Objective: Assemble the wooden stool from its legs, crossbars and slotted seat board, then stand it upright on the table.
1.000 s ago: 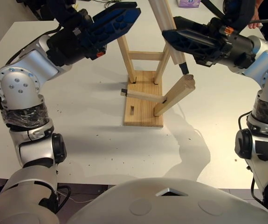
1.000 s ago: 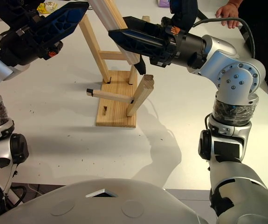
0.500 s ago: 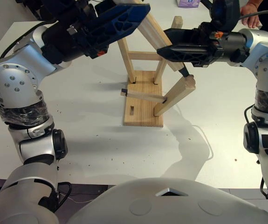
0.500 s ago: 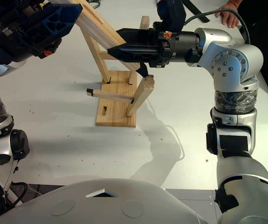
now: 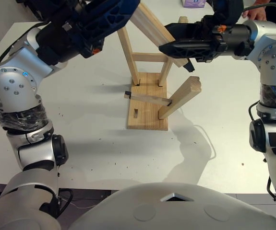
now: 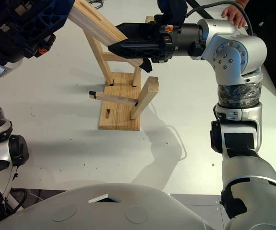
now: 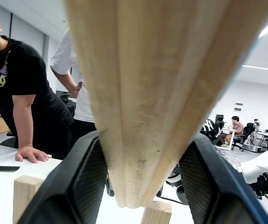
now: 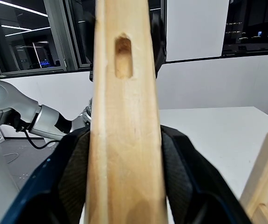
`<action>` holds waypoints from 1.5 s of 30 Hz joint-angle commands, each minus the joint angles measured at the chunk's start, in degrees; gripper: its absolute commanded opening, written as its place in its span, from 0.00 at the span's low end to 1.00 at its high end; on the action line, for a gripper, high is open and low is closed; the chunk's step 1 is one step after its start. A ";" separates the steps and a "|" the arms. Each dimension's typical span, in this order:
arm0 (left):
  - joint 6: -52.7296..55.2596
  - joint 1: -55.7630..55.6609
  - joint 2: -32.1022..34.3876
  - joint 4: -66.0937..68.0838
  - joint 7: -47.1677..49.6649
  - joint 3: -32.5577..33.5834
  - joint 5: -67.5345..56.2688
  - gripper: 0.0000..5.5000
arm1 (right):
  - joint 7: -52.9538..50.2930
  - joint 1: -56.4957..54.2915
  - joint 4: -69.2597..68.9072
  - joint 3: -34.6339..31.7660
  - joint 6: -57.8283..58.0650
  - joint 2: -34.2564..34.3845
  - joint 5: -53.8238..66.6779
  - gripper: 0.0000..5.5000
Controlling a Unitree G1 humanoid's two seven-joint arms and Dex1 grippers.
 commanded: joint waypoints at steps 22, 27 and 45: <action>-3.43 0.65 0.40 0.01 -0.69 -2.81 10.86 0.39 | -0.92 -0.29 6.87 3.50 -15.59 1.66 -14.39 0.43; -3.78 0.66 0.68 0.29 -2.02 -2.96 11.83 0.39 | 1.27 0.10 7.44 3.89 -15.55 1.27 -14.76 0.56; -17.62 6.96 13.29 11.68 -21.25 -6.49 32.26 0.38 | -5.34 6.23 0.75 -10.67 -13.70 -5.21 -9.86 0.78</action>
